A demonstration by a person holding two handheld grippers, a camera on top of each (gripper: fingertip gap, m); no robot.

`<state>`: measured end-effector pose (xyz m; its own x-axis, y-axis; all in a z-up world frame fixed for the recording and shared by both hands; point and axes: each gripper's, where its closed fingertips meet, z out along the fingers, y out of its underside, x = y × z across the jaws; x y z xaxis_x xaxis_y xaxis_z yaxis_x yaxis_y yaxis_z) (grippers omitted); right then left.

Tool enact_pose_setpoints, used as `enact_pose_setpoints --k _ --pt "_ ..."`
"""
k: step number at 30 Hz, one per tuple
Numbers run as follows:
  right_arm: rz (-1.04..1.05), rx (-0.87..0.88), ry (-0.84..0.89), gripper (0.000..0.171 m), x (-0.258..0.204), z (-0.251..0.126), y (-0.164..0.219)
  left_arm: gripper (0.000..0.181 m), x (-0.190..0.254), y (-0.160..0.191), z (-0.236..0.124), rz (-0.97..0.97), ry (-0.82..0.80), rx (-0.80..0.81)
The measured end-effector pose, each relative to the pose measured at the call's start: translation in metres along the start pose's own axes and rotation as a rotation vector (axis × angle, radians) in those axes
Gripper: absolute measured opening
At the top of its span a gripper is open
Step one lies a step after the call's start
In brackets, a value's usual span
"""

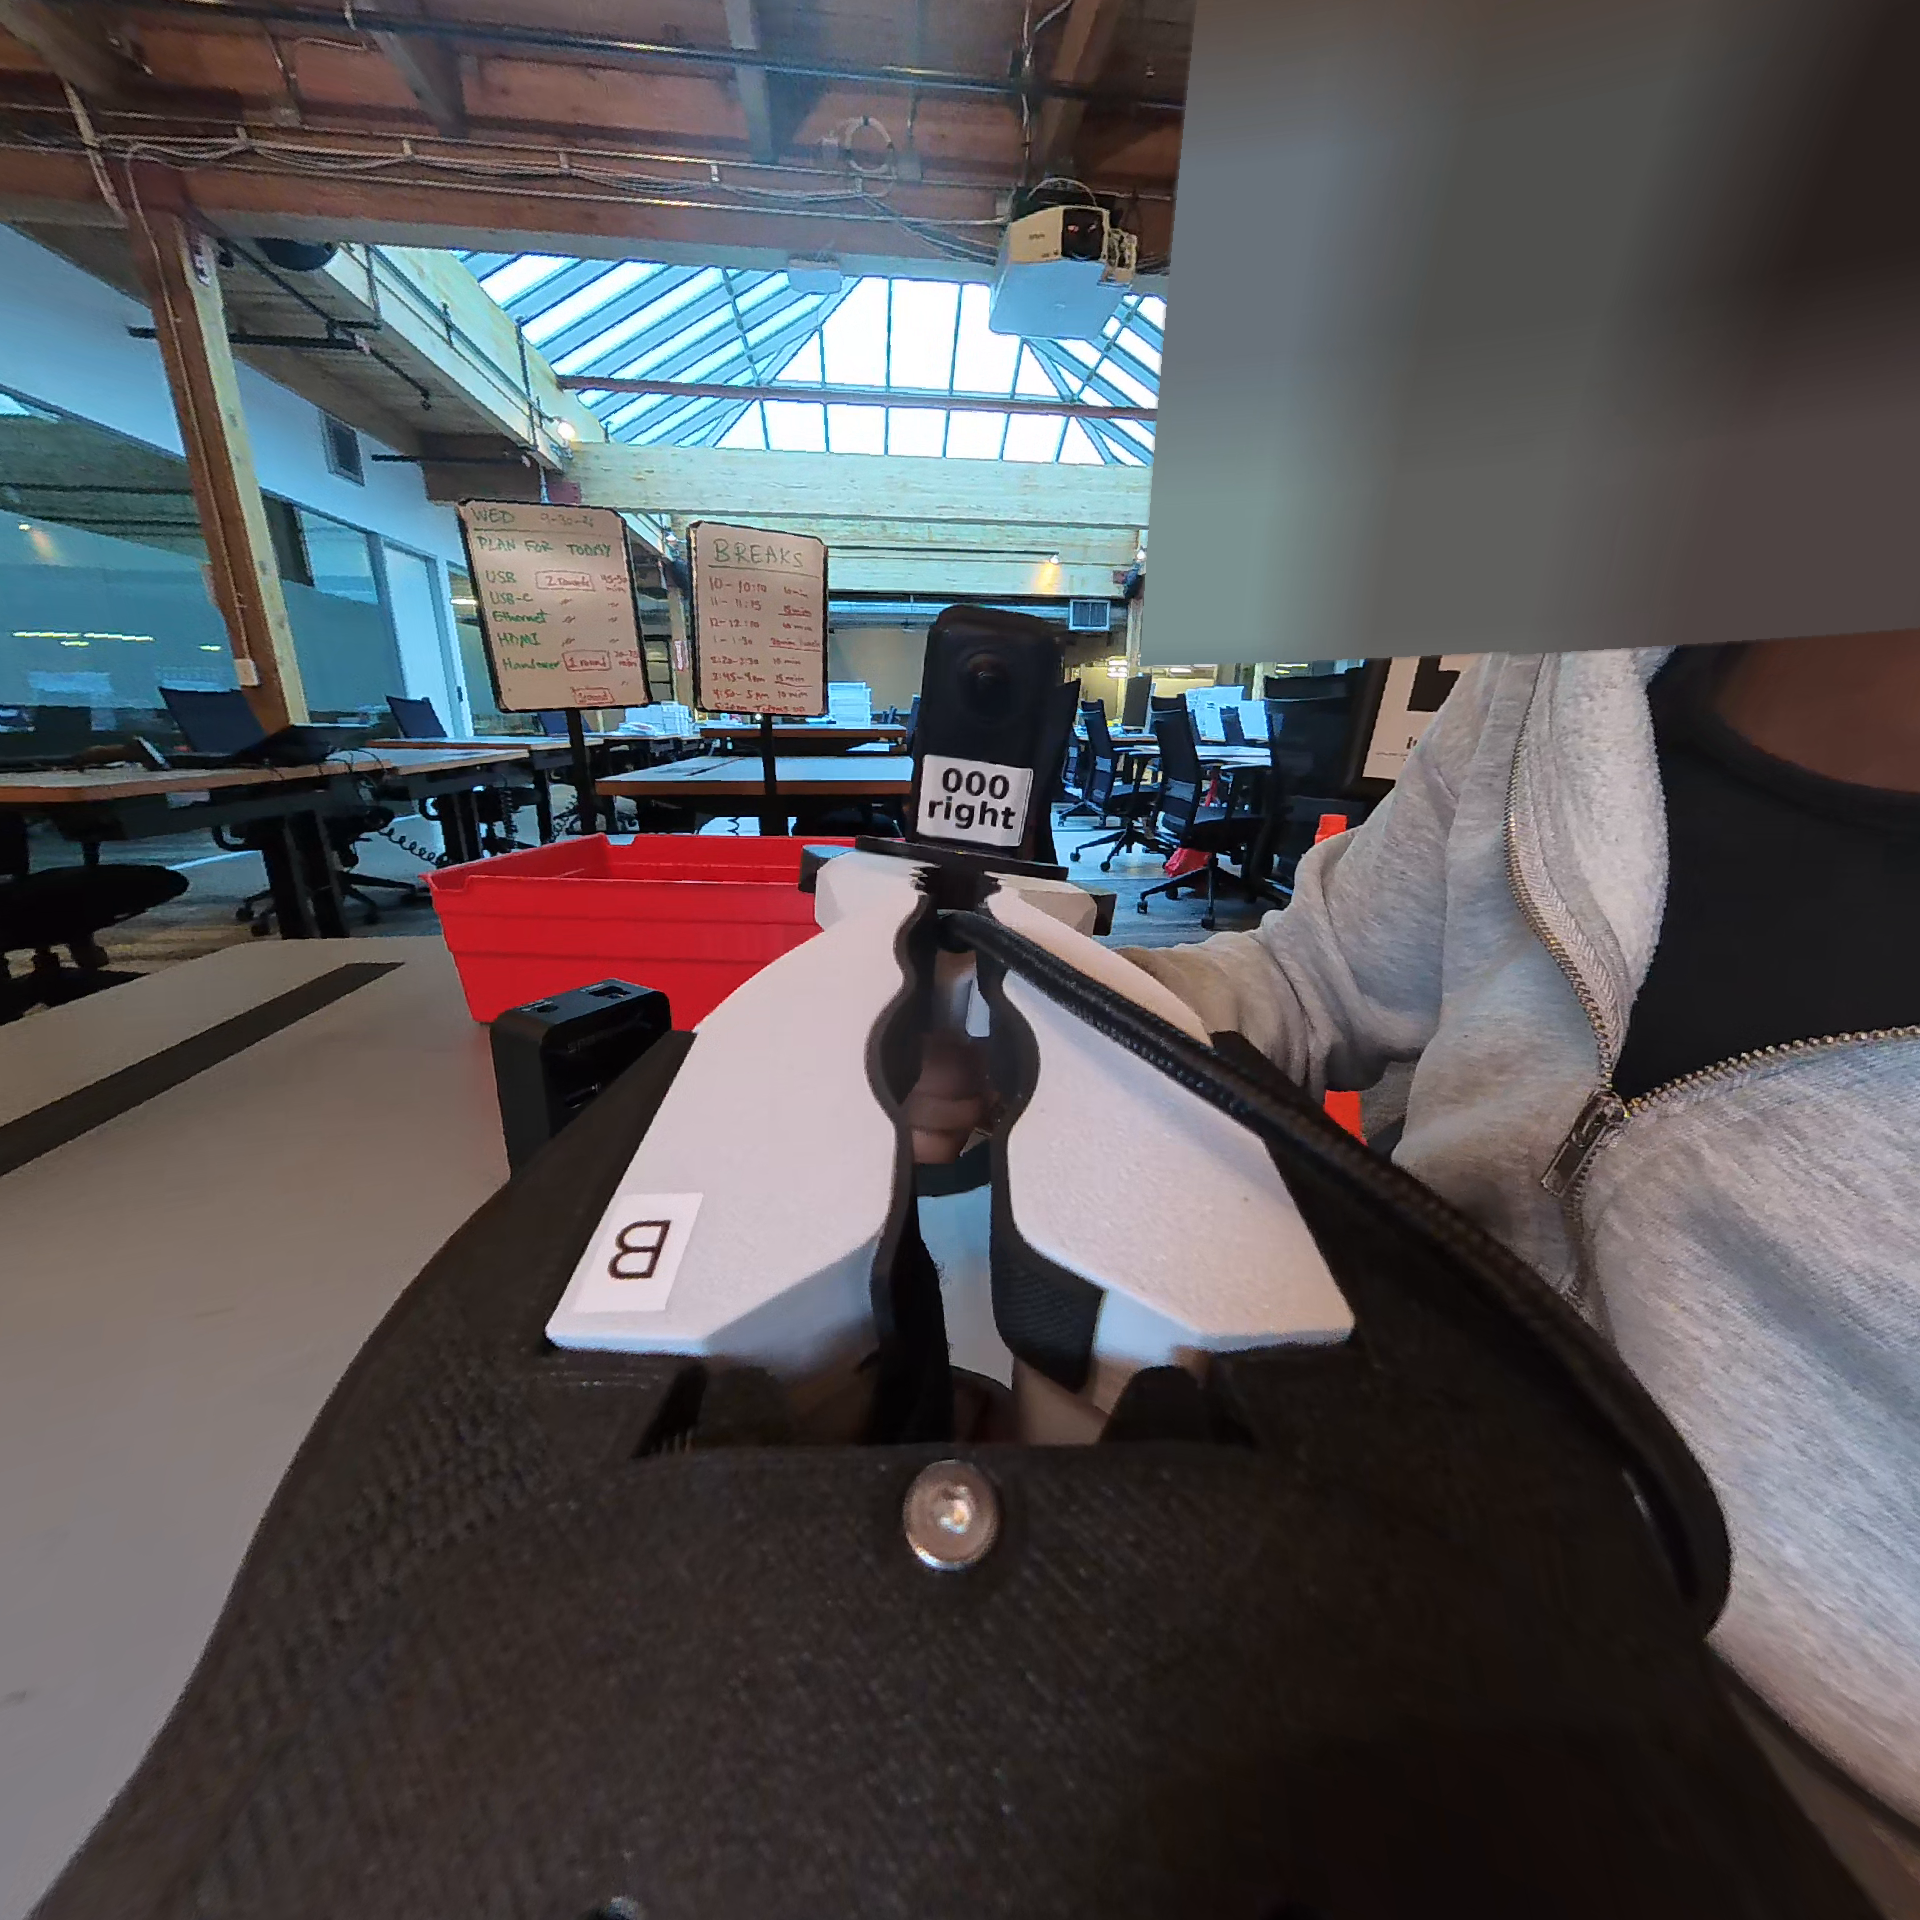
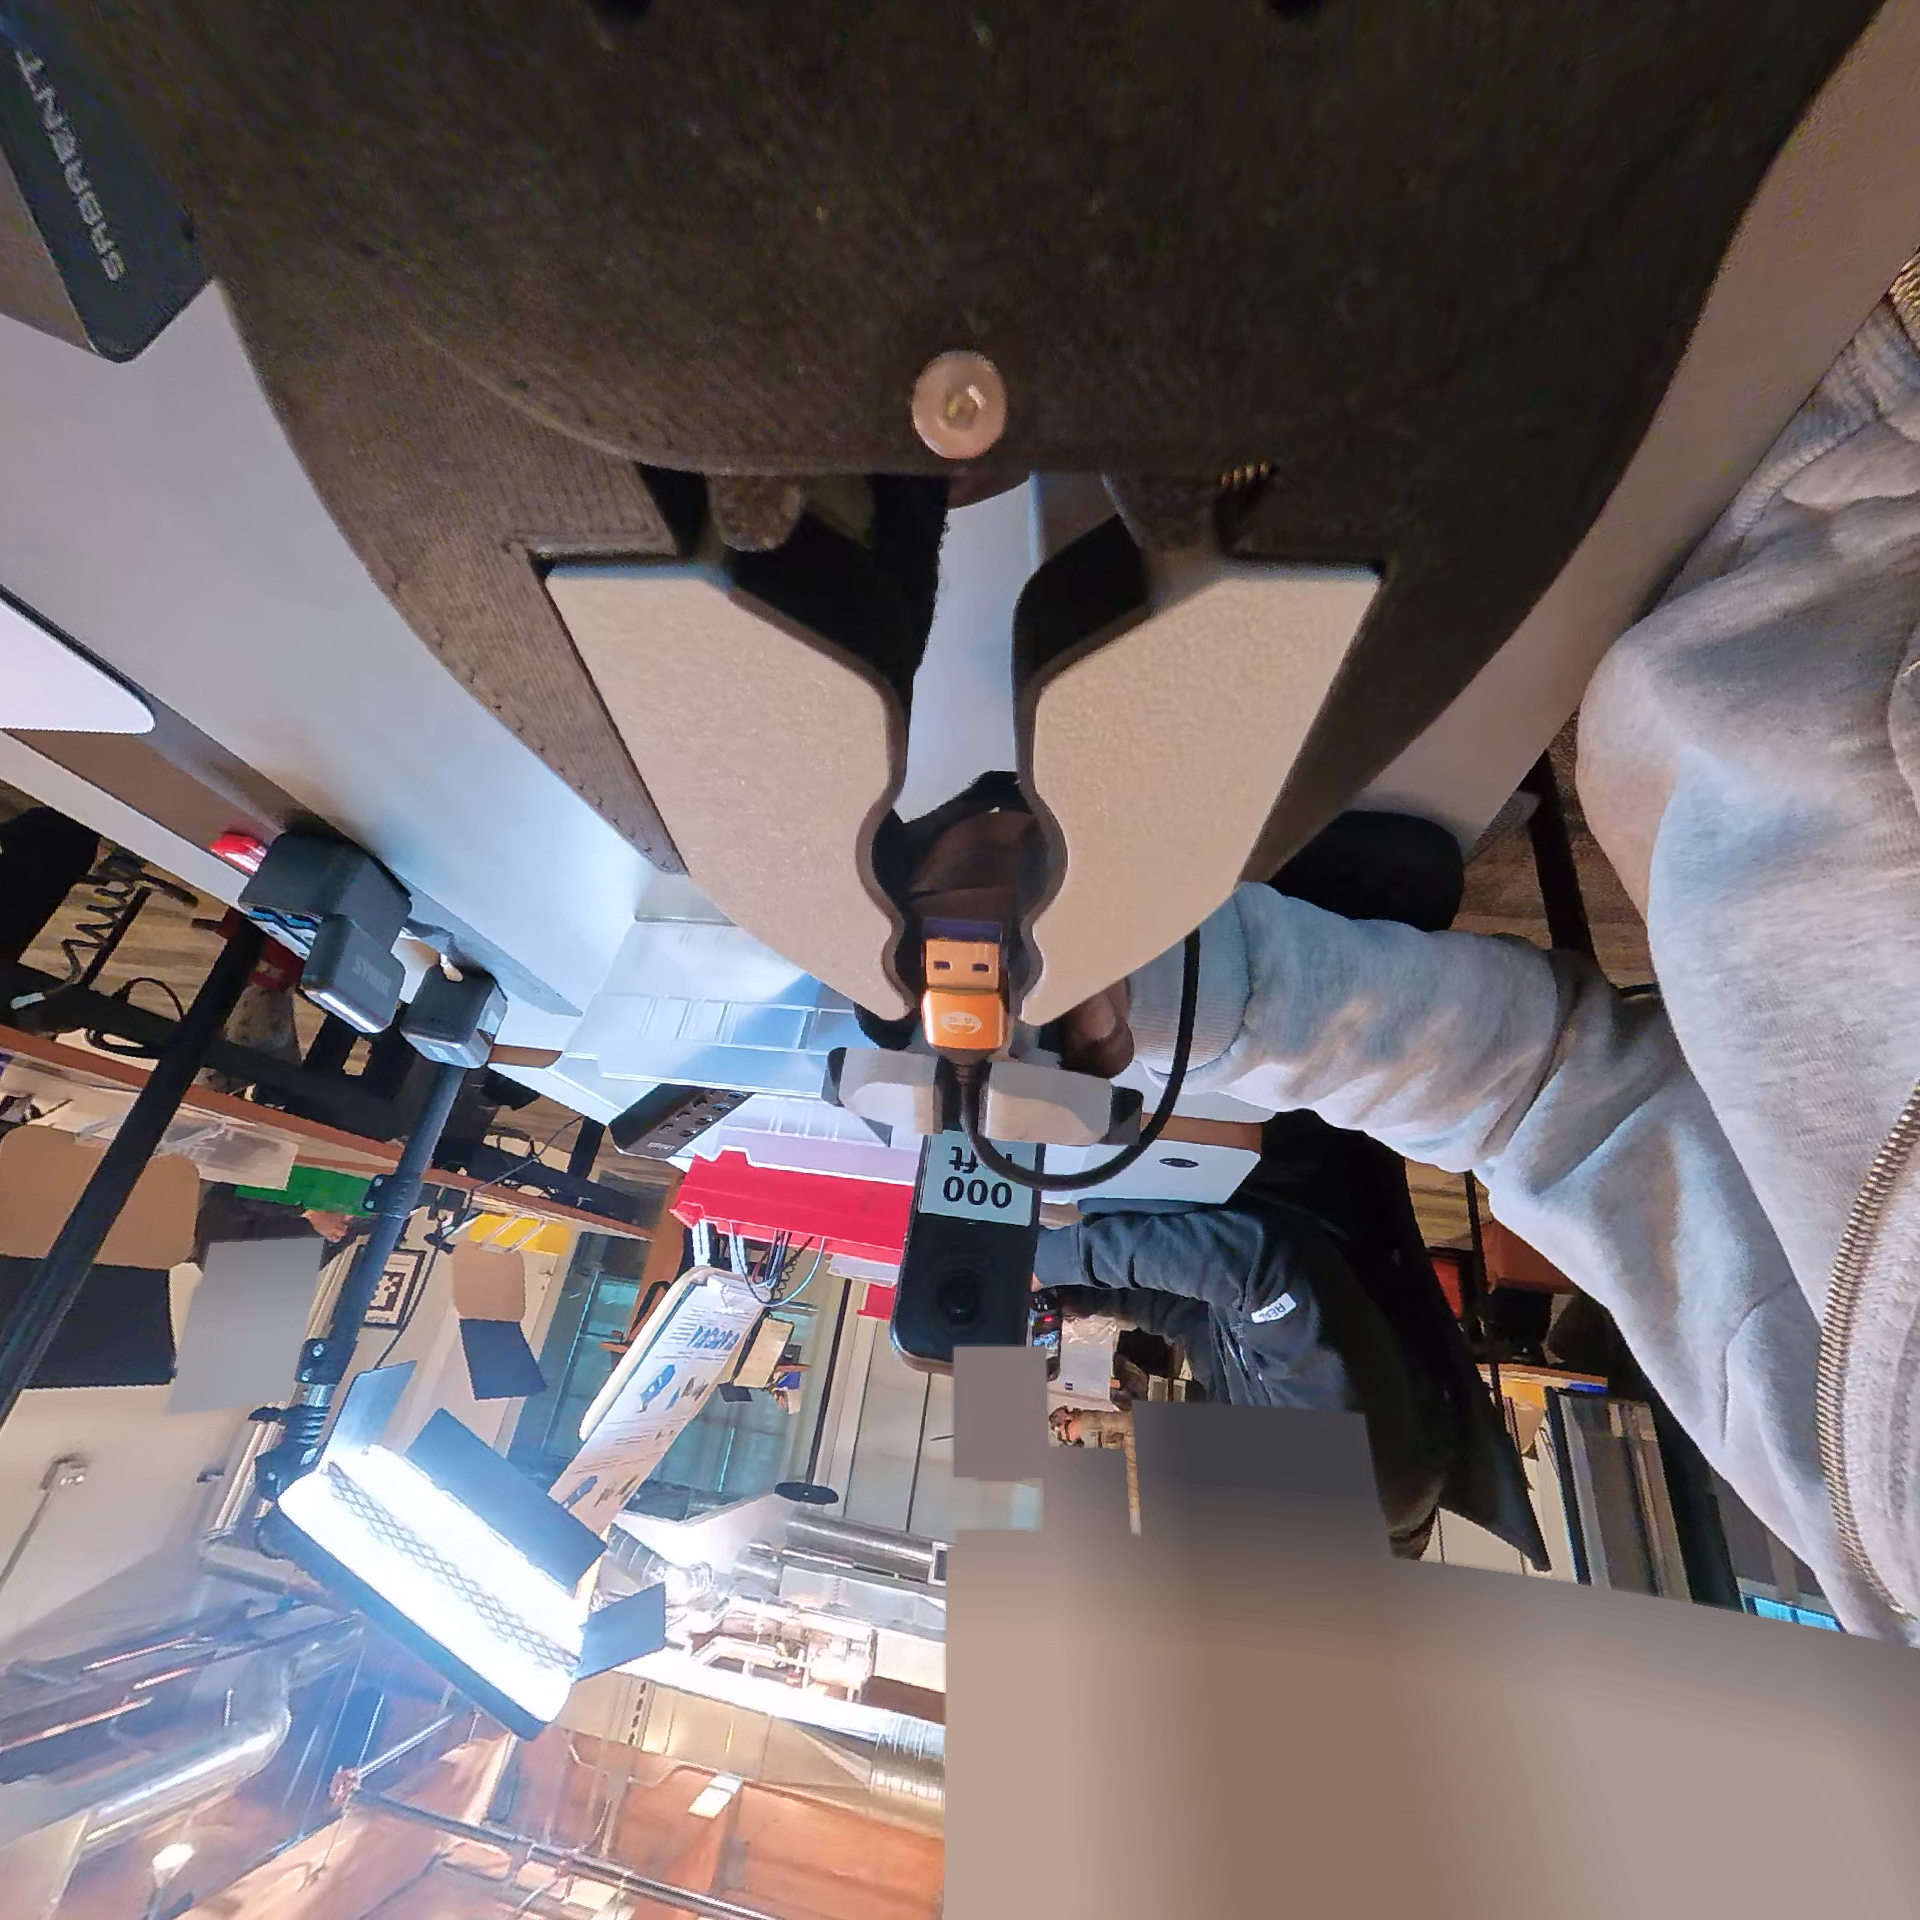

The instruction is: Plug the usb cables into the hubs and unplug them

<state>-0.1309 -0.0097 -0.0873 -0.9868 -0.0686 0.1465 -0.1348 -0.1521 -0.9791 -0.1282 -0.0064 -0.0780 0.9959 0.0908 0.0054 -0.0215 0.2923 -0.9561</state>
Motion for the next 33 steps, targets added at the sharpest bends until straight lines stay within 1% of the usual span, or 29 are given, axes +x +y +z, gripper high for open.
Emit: enact_pose_setpoints --k 3,8,14,15,17,19,21,24,25,26,28,30,31,32,33 --pt "-0.02 -0.012 0.002 0.015 0.0 0.0 0.001 0.007 0.0 0.001 0.0 -0.004 0.004 -0.005" --pt "-0.023 -0.018 -0.012 0.015 -0.002 -0.001 0.0 0.02 -0.004 0.003 0.0 -0.005 -0.022 -0.019" --pt "-0.028 -0.052 -0.021 0.015 -0.002 -0.001 0.004 0.021 -0.003 0.009 0.0 0.019 -0.02 -0.075" --pt "-0.024 -0.053 -0.021 0.015 -0.002 -0.002 0.004 0.023 -0.002 0.011 0.0 0.03 -0.011 -0.096" --pt "-0.014 -0.043 -0.021 0.015 0.0 -0.003 0.002 0.029 -0.002 0.02 -0.004 0.089 -0.011 -0.197" --pt "-0.011 -0.036 -0.023 0.015 0.002 -0.006 -0.002 0.03 -0.015 0.024 -0.014 0.176 -0.102 -0.302" --pt "-0.007 -0.021 -0.039 0.016 0.001 -0.009 -0.006 0.028 -0.035 0.018 -0.026 0.257 -0.238 -0.34" --pt "0.004 0.043 -0.105 0.016 -0.006 -0.016 -0.018 0.027 -0.075 -0.011 -0.049 0.275 -0.543 -0.268" --pt "0.019 0.069 -0.137 0.016 -0.009 -0.019 -0.023 0.027 -0.083 -0.02 -0.055 0.255 -0.61 -0.219" --pt "0.038 0.087 -0.165 0.016 -0.01 -0.022 -0.027 0.028 -0.086 -0.03 -0.059 0.23 -0.639 -0.154" --pt "0.051 0.1 -0.186 0.015 -0.01 -0.027 -0.031 0.028 -0.082 -0.049 -0.062 0.162 -0.622 0.013" --pt "0.015 0.055 -0.117 0.016 0.0 -0.028 -0.026 0.029 -0.061 -0.062 -0.053 0.081 -0.46 0.134" --pt "-0.014 0.01 -0.072 0.016 0.007 -0.027 -0.02 0.03 -0.05 -0.062 -0.045 0.03 -0.366 0.135" --pt "-0.048 -0.039 -0.034 0.016 0.011 -0.026 -0.013 0.034 -0.041 -0.057 -0.035 -0.015 -0.293 0.092" --pt "-0.083 -0.084 -0.006 0.016 0.015 -0.025 -0.007 0.041 -0.032 -0.047 -0.026 -0.035 -0.229 0.017"
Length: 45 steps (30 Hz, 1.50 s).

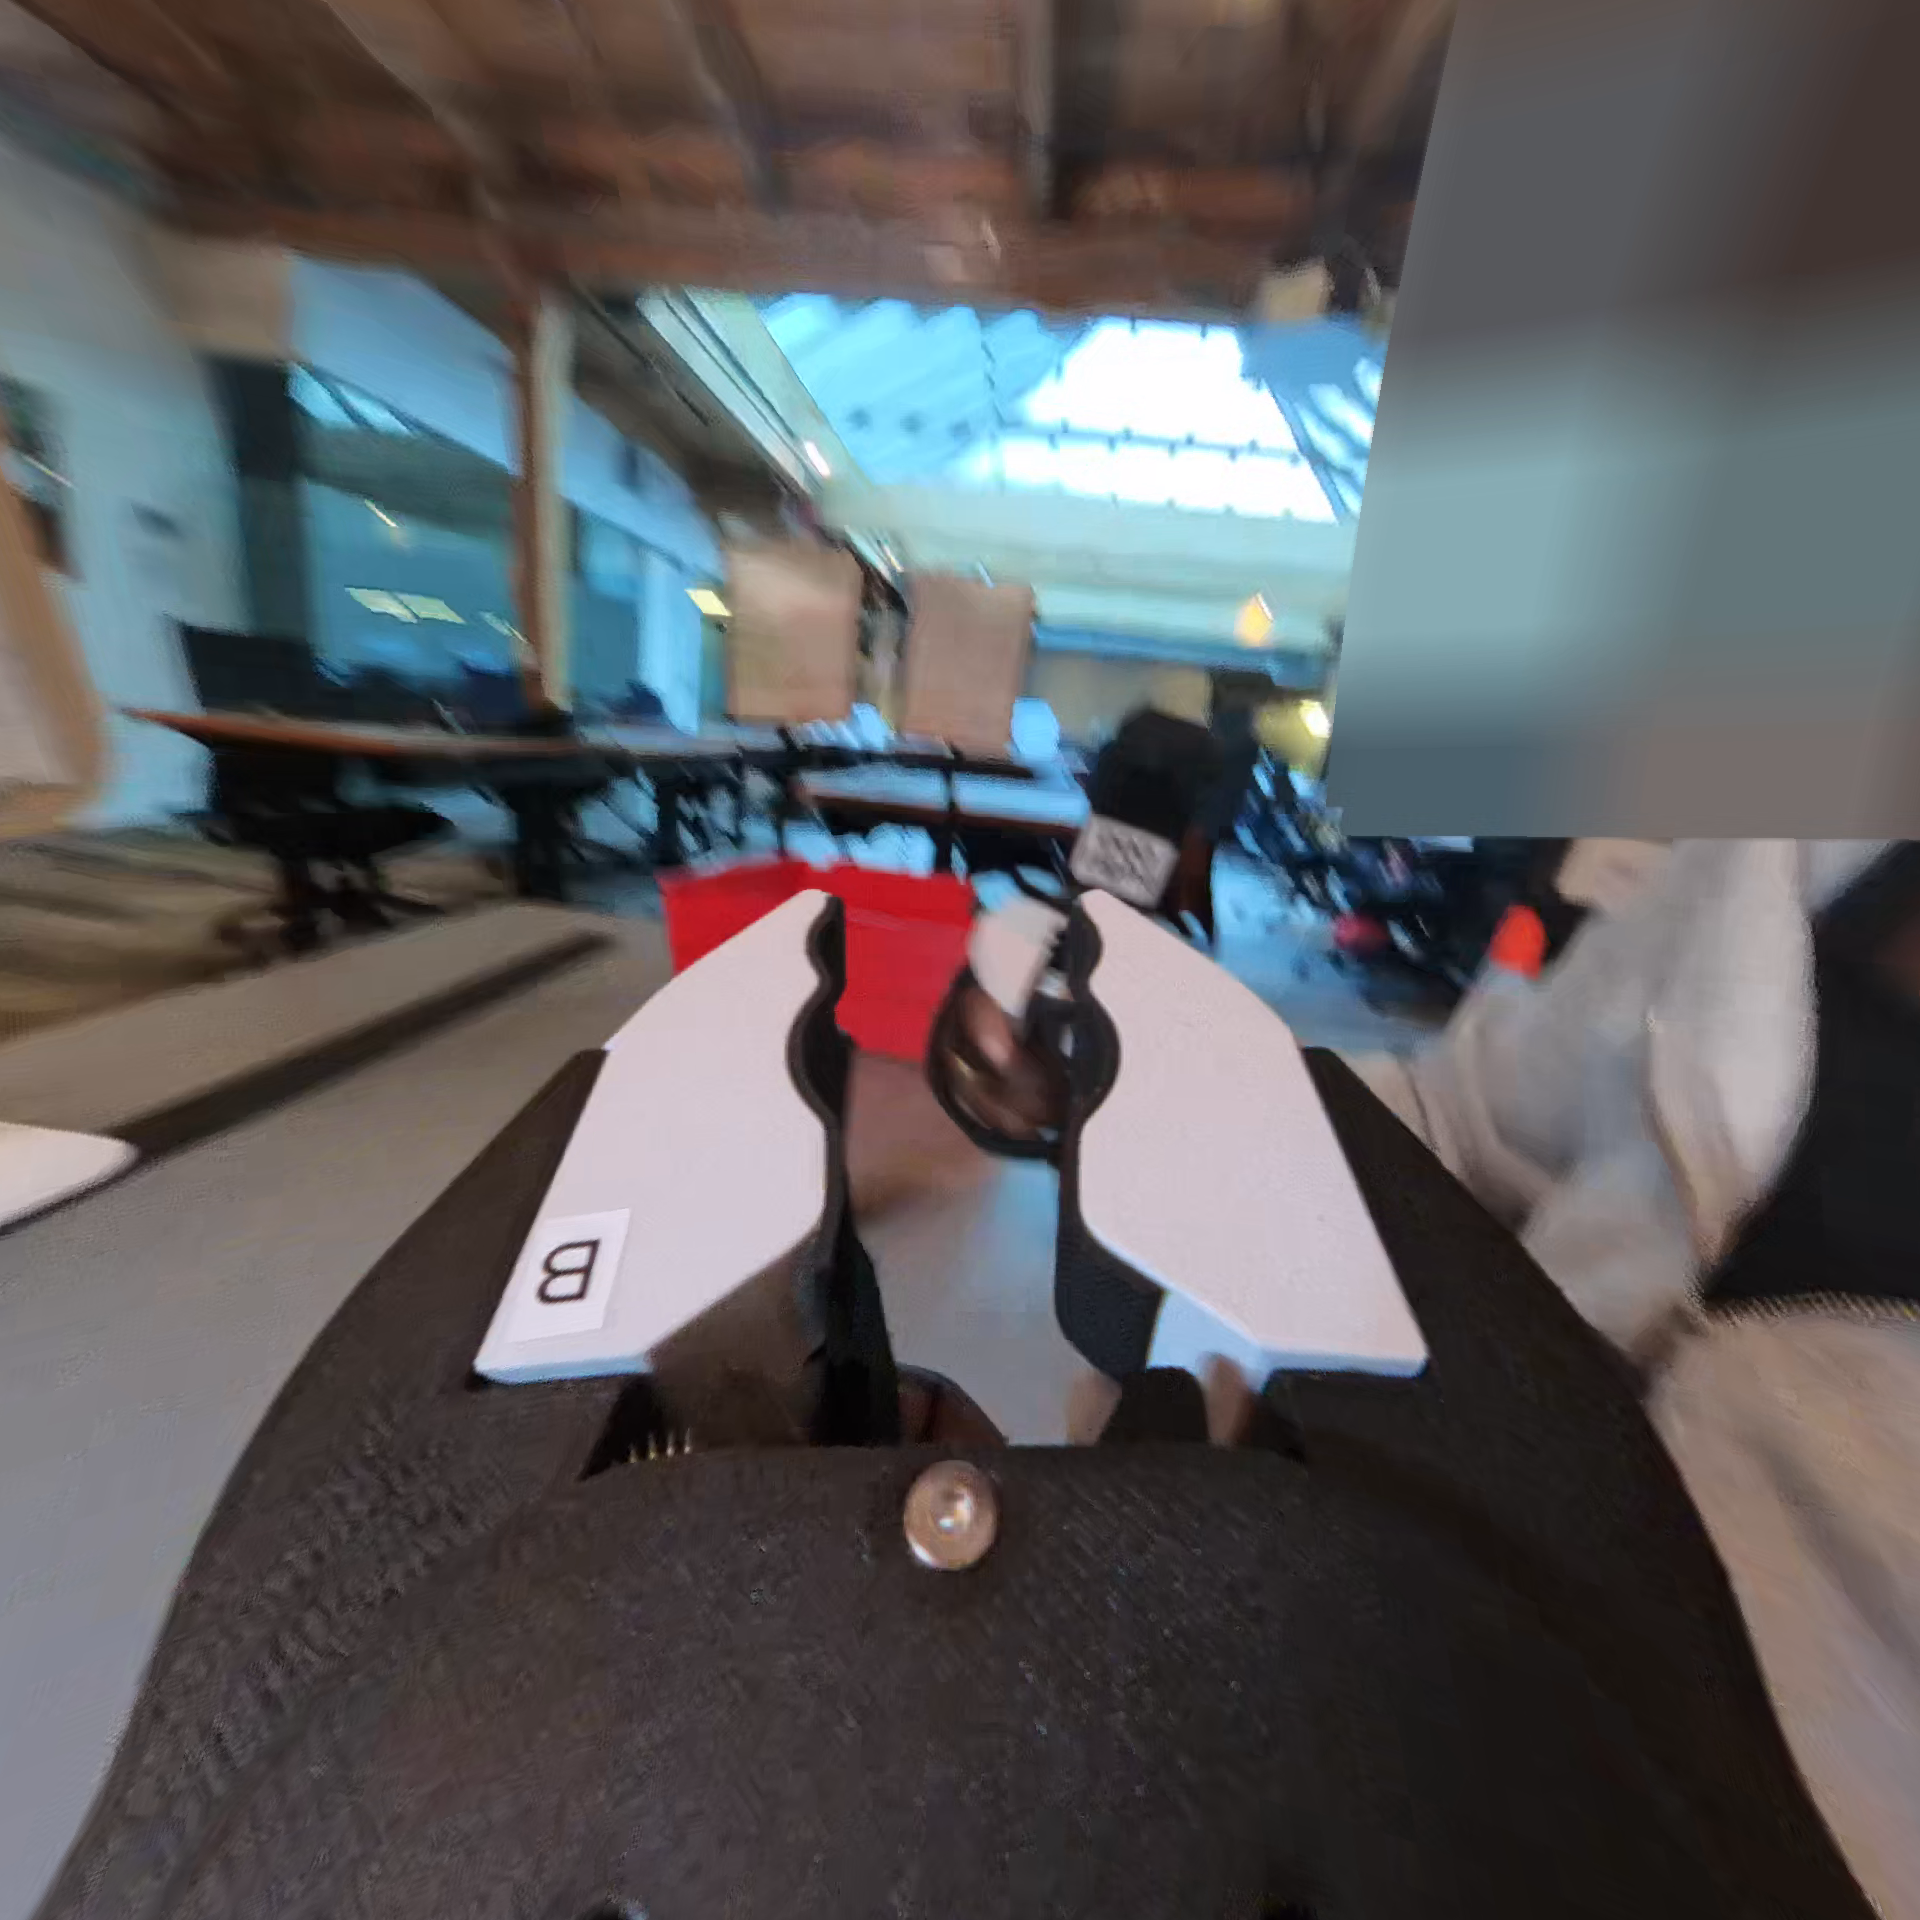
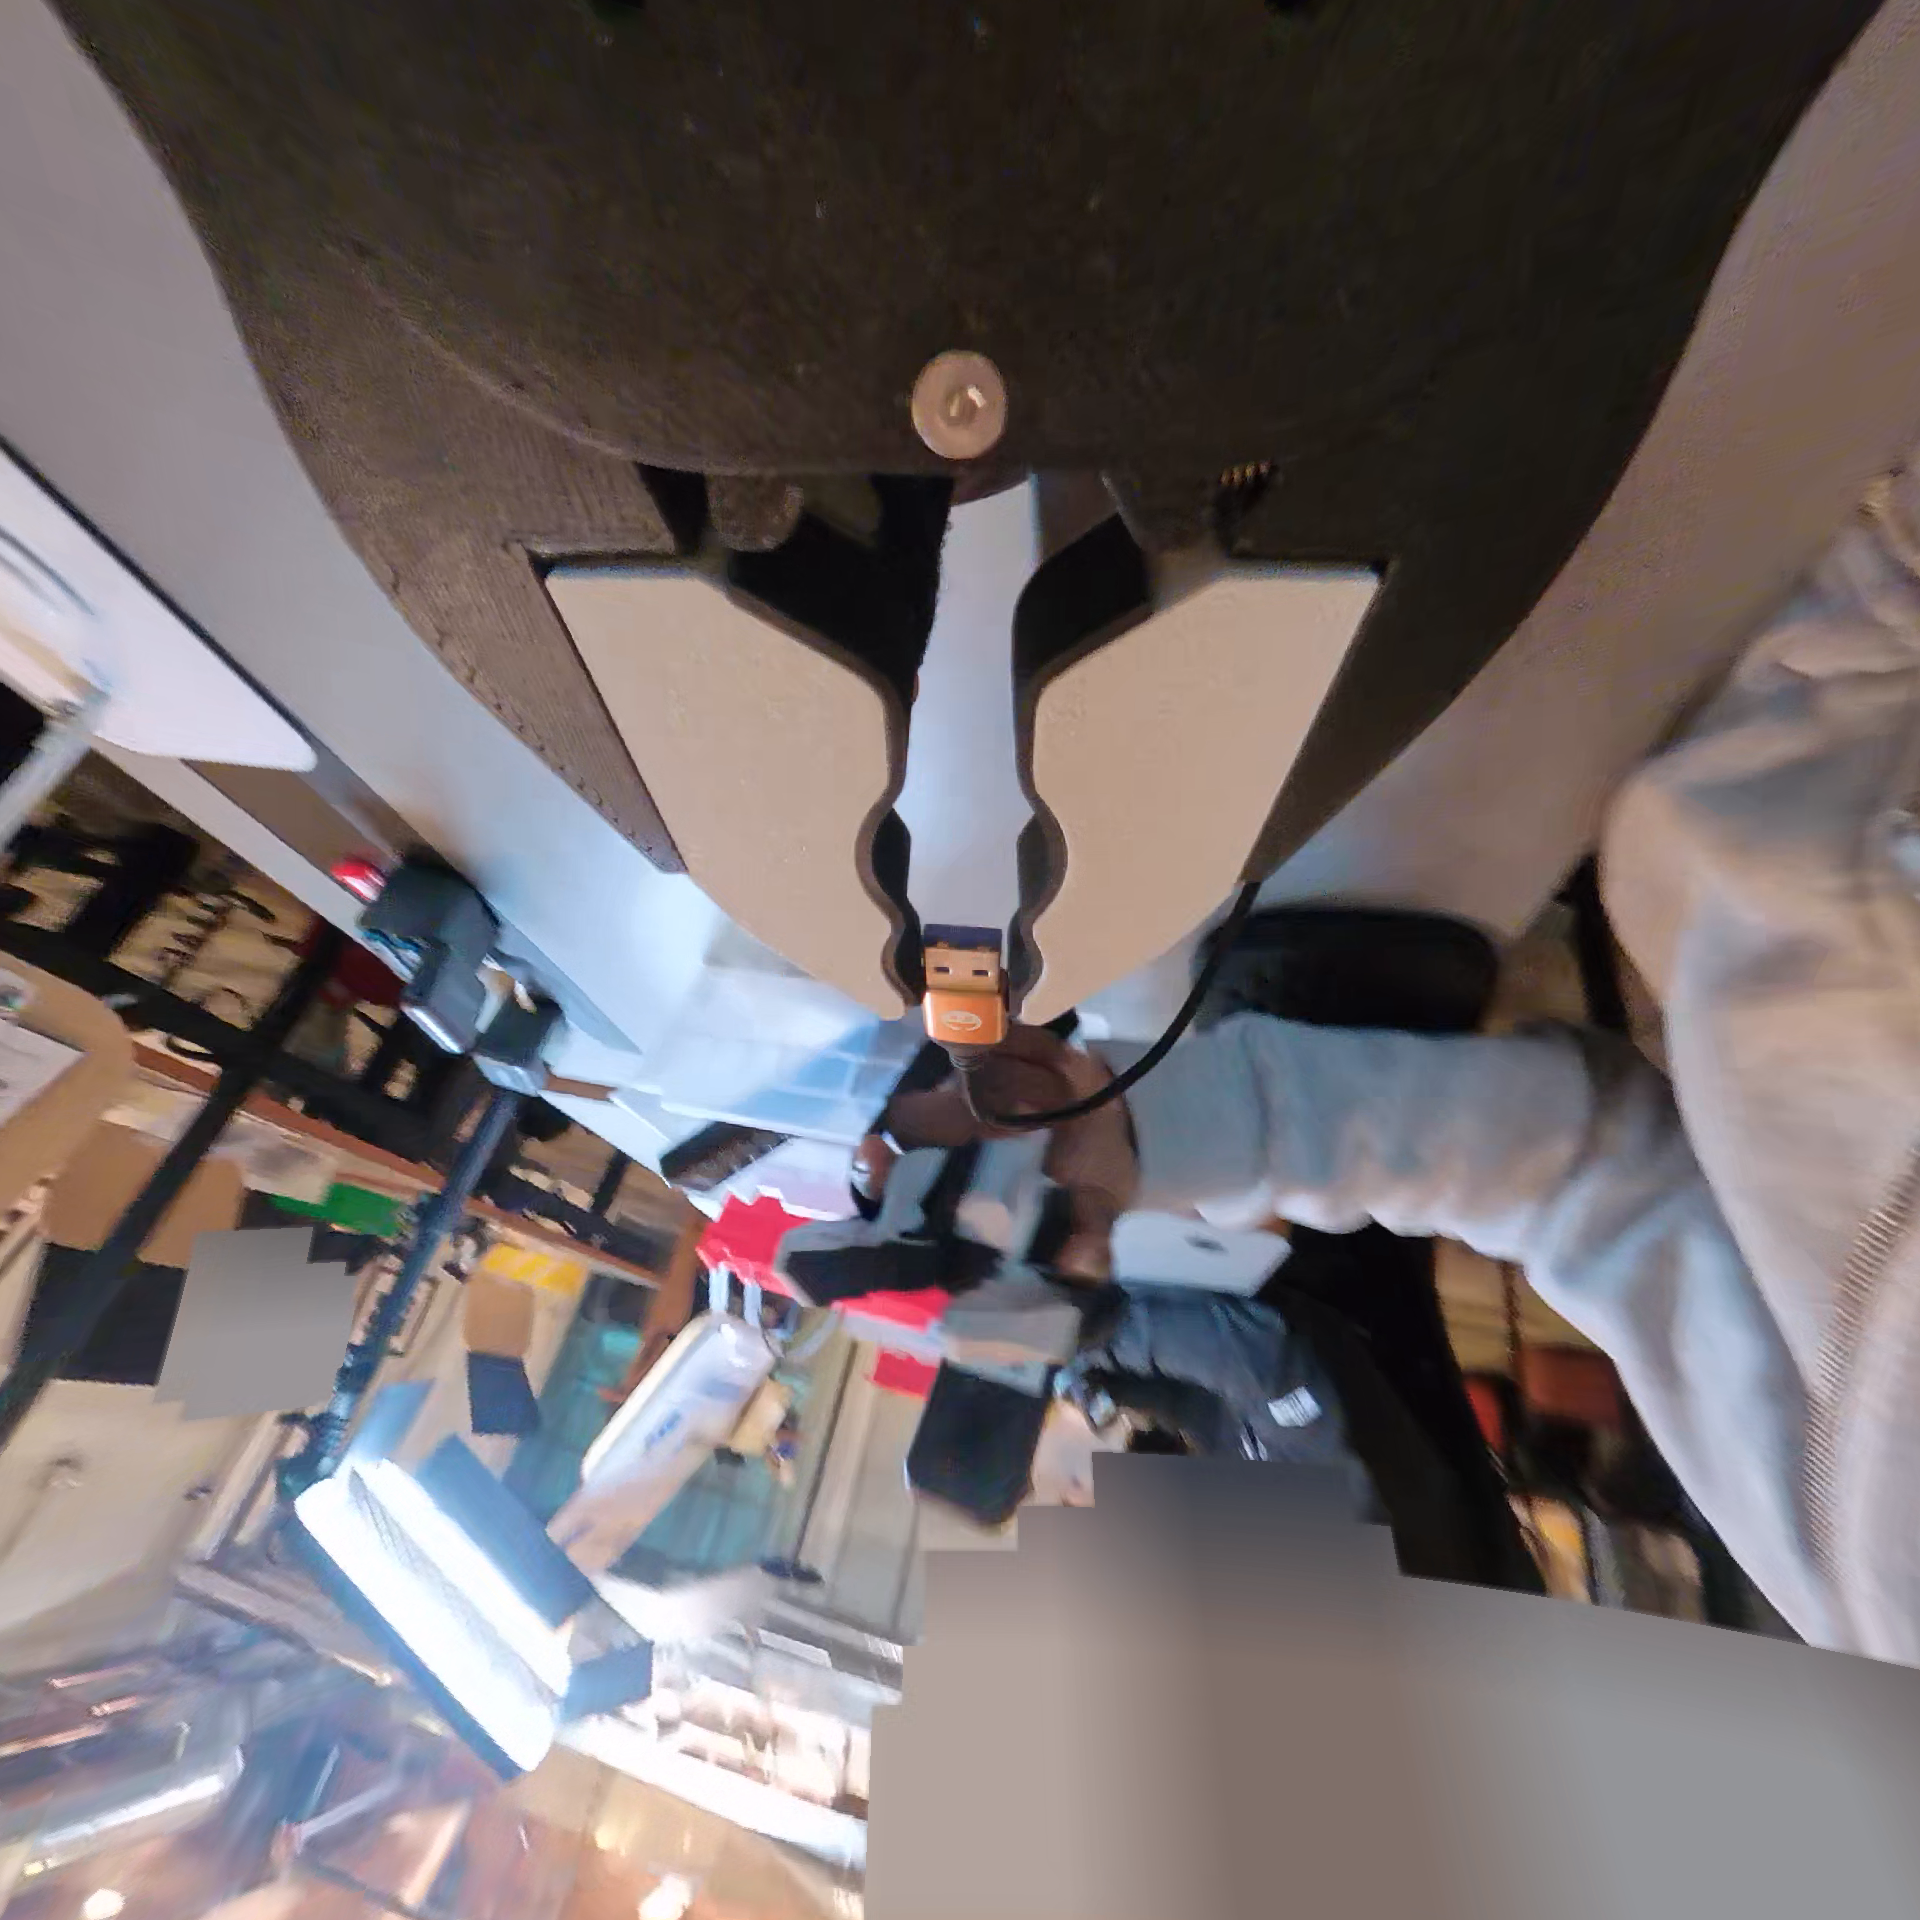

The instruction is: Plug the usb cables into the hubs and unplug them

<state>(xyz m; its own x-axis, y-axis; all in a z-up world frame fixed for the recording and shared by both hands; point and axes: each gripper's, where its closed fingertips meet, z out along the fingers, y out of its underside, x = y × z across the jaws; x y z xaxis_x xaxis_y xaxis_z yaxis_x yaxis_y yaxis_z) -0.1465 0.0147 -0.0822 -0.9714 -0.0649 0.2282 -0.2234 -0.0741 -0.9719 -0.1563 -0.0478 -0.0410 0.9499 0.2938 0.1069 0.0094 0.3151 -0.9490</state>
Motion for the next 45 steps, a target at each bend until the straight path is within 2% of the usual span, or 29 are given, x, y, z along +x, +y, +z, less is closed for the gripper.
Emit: enact_pose_setpoints --k 3,6,14,21,24,27,32,45 --pt "-0.042 -0.059 0.005 0.016 -0.003 0.006 0.01 0.047 0.014 0.046 0.013 0.103 0.055 -0.259" --pt "-0.034 -0.059 -0.014 0.016 -0.008 0.009 0.012 0.036 0.024 0.073 0.018 0.181 0.098 -0.357" --pt "-0.026 -0.069 -0.044 0.015 -0.014 0.014 0.016 0.007 0.029 0.079 0.023 0.164 0.132 -0.328" --pt "-0.037 -0.069 -0.043 0.022 -0.012 0.008 0.015 0.006 0.021 0.081 0.02 0.147 0.097 -0.368" --pt "-0.042 -0.077 -0.028 0.013 -0.009 0.008 0.017 0.006 0.022 0.077 0.018 0.125 0.108 -0.348" --pt "-0.02 -0.074 -0.04 0.013 -0.011 0.008 0.017 0.007 0.023 0.077 0.018 0.131 0.115 -0.34" --pt "0.018 -0.049 -0.091 0.012 -0.018 0.01 0.015 0.029 0.033 0.079 0.021 0.1 0.165 -0.324" --pt "0.033 -0.021 -0.084 0.012 -0.017 0.013 0.014 0.019 0.035 0.073 0.027 0.148 0.141 -0.256"
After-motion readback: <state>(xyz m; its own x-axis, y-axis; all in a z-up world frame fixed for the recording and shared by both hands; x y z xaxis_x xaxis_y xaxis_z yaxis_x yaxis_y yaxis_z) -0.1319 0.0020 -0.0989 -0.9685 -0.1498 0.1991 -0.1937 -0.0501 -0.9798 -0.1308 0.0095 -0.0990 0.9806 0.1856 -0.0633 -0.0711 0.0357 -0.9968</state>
